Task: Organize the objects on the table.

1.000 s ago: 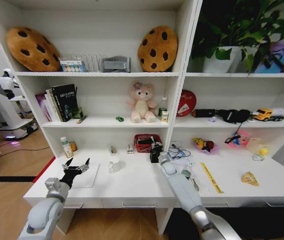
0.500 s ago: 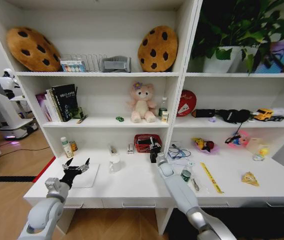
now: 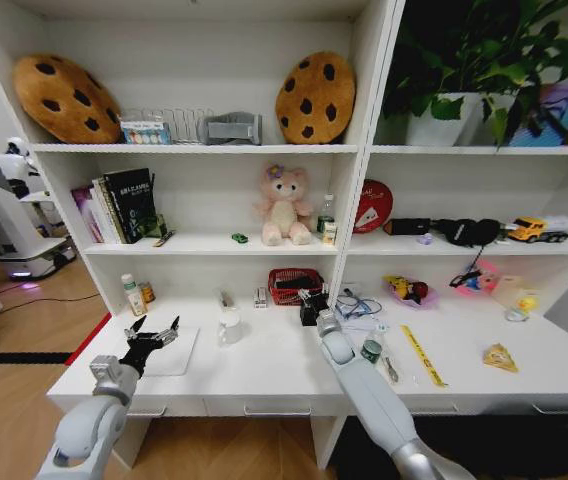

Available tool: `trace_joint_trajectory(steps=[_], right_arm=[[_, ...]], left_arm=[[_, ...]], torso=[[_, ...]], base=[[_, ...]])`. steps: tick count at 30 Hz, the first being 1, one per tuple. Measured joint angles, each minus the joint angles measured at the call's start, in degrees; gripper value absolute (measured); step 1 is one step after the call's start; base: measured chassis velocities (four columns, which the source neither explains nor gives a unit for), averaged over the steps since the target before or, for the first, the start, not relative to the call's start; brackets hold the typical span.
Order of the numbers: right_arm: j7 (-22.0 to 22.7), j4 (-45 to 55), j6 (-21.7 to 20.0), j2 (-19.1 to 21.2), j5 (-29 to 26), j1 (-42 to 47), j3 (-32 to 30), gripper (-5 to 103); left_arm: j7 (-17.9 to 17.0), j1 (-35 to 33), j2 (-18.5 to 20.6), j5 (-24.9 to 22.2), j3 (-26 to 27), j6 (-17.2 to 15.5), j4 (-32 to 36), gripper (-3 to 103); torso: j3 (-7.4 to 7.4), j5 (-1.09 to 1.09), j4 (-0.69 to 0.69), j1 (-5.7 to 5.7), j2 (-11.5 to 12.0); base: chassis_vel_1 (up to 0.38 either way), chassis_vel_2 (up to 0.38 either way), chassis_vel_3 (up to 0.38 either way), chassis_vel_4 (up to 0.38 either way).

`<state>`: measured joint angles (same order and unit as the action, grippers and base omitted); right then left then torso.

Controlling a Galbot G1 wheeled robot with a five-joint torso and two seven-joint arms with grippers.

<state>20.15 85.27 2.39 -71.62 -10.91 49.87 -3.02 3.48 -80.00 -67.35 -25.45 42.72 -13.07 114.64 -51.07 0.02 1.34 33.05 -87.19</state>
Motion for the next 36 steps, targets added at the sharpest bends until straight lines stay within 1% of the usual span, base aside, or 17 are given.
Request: trace_joint_trajectory(steps=[1,2,6,8,9,13,15,16,18,20,23,24,26,30,31,35,36], right_arm=[[0.0,0.0,0.0,0.0,0.0,0.0,0.0,89],[4.5,4.5,-3.8,1.0,-2.5,2.8,1.2,98],[11.5,12.2,-9.7,2.0,-4.4,6.7,2.8,100],[12.4,13.3,-10.5,2.2,-4.6,7.3,2.8,100],[14.9,16.7,-12.9,2.9,-5.3,9.3,2.9,100],[16.4,19.8,-14.8,4.1,-6.1,11.4,2.9,100],[18.6,25.9,-17.5,8.4,-9.9,15.7,2.1,100],[18.6,25.9,-17.5,8.4,-9.9,15.7,2.1,100],[18.7,31.5,-18.1,11.9,-11.5,19.3,0.1,100],[18.6,32.4,-18.2,12.3,-11.3,20.0,-0.4,100],[17.6,40.1,-18.5,14.7,-8.9,28.6,-5.0,100],[17.6,40.1,-18.5,14.7,-8.9,28.6,-5.0,100],[17.4,44.7,-18.7,14.8,-7.5,36.1,-9.1,100],[17.2,47.8,-18.6,14.3,-6.6,43.6,-12.5,100],[17.4,49.4,-18.8,13.9,-8.0,47.4,-14.9,100],[17.8,51.7,-20.5,13.9,-12.2,51.4,-18.6,100],[16.6,52.9,-22.9,14.4,-15.0,52.6,-21.1,100]], left_arm=[[0.0,0.0,0.0,0.0,0.0,0.0,0.0,100],[0.0,0.0,0.0,0.0,0.0,0.0,0.0,100],[0.0,0.0,0.0,0.0,0.0,0.0,0.0,100],[0.0,0.0,0.0,0.0,0.0,0.0,0.0,100],[0.0,0.0,0.0,0.0,0.0,0.0,0.0,100],[0.0,0.0,0.0,0.0,0.0,0.0,0.0,100],[0.0,0.0,0.0,0.0,0.0,0.0,0.0,100],[0.0,0.0,0.0,0.0,0.0,0.0,0.0,100],[0.0,0.0,0.0,0.0,0.0,0.0,0.0,100],[0.0,0.0,0.0,0.0,0.0,0.0,0.0,100],[0.0,0.0,0.0,0.0,0.0,0.0,0.0,100],[0.0,0.0,0.0,0.0,0.0,0.0,0.0,100],[0.0,0.0,0.0,0.0,0.0,0.0,0.0,100],[0.0,0.0,0.0,0.0,0.0,0.0,0.0,100],[0.0,0.0,0.0,0.0,0.0,0.0,0.0,100],[0.0,0.0,0.0,0.0,0.0,0.0,0.0,100],[0.0,0.0,0.0,0.0,0.0,0.0,0.0,100]], torso=[[0.0,0.0,0.0,0.0,0.0],[0.0,-0.02,0.01,-0.02,0.0],[0.0,-0.02,-0.03,-0.02,0.0],[0.0,-0.02,-0.03,-0.01,0.0],[0.0,-0.01,-0.03,-0.01,0.0],[0.0,-0.01,-0.02,-0.01,0.0],[0.0,-0.01,-0.01,-0.01,0.0],[0.0,-0.01,-0.01,-0.01,0.0],[0.0,-0.01,-0.02,-0.01,0.0],[0.0,0.0,-0.03,-0.01,0.0],[0.0,-0.02,-0.02,0.01,0.0],[0.0,-0.02,-0.02,0.01,0.0],[0.0,-0.02,0.0,0.0,0.0],[0.0,-0.01,0.0,0.0,0.0],[0.0,-0.02,0.0,-0.01,0.0],[0.0,-0.01,-0.01,0.0,0.0],[0.0,-0.02,-0.01,0.0,0.0]], base=[[0.0,0.0,0.0,0.0],[0.0,0.0,0.0,0.0],[0.0,0.0,0.0,0.0],[0.0,0.0,0.0,0.0],[0.0,0.0,0.0,0.0],[0.0,0.0,0.0,0.0],[0.0,0.0,0.0,0.0],[0.0,0.0,0.0,0.0],[0.0,0.0,0.0,0.0],[0.0,0.0,0.0,0.0],[0.0,0.0,0.0,0.0],[0.0,0.0,0.0,0.0],[0.0,0.0,0.0,0.0],[0.0,0.0,0.0,0.0],[0.0,0.0,0.0,0.0],[0.0,0.0,0.0,0.0],[0.0,0.0,0.0,0.0]])
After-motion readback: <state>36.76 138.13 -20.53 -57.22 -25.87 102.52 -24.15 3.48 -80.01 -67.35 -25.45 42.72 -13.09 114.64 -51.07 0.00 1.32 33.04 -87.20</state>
